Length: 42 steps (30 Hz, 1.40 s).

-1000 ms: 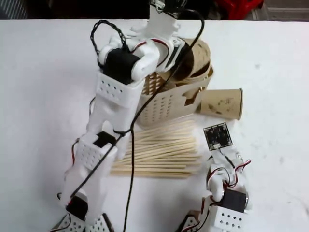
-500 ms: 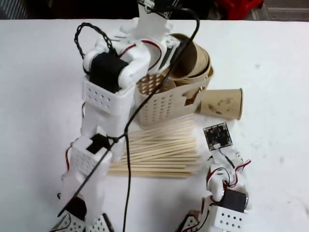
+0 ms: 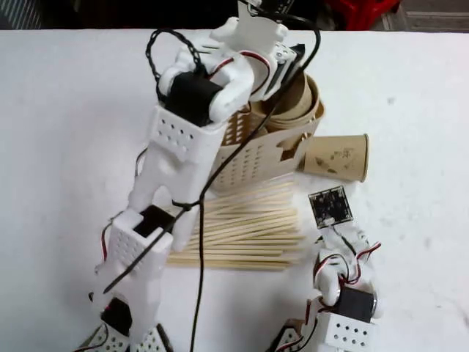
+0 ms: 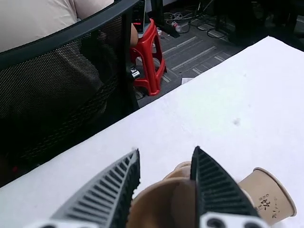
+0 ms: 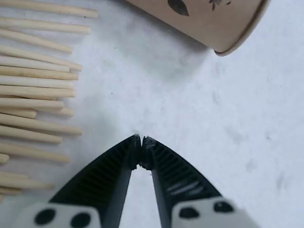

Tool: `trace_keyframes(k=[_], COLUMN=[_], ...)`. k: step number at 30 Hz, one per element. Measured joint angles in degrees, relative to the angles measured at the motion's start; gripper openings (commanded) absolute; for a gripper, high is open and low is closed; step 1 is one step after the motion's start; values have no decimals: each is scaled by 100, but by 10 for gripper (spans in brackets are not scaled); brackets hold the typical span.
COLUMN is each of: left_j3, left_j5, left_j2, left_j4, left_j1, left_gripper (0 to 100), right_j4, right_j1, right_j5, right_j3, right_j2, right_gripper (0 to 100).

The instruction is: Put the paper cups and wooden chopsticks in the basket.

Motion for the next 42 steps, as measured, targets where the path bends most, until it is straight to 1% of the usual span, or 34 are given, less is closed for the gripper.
trace_keyframes(k=[7, 10, 14, 17, 21, 25, 27, 29, 34, 37, 42], left_j3=[897, 1196, 1248, 976, 167, -642, -782, -554, 527, 1116, 1213], left_j5=[0, -255, -431, -466, -475, -475, -475, -475, -475, -475, -448], left_j2=[0, 18, 18, 26, 26, 18, 18, 18, 18, 141, 193], left_j4=[-141, -114, -114, -26, 536, 1371, 1846, 1960, 1969, 1802, 1600], left_j1=[97, 97, 97, 88, 88, 88, 88, 9, -176, -167, -158], left_gripper=[187, 187, 187, 187, 187, 187, 187, 187, 187, 187, 187], right_j4=[0, 0, 0, 0, 0, 0, 0, 0, 0, 0, 0], right_j1=[0, 0, 0, 0, 0, 0, 0, 0, 0, 0, 0], right_j5=[0, 0, 0, 0, 9, 9, 9, 9, 9, 9, 9], right_j3=[0, 0, 0, 0, 0, 0, 0, 0, 0, 0, 0], right_j2=[0, 0, 0, 0, 0, 0, 0, 0, 0, 0, 0], right_gripper=[17, 17, 17, 17, 17, 17, 17, 17, 17, 17, 17])
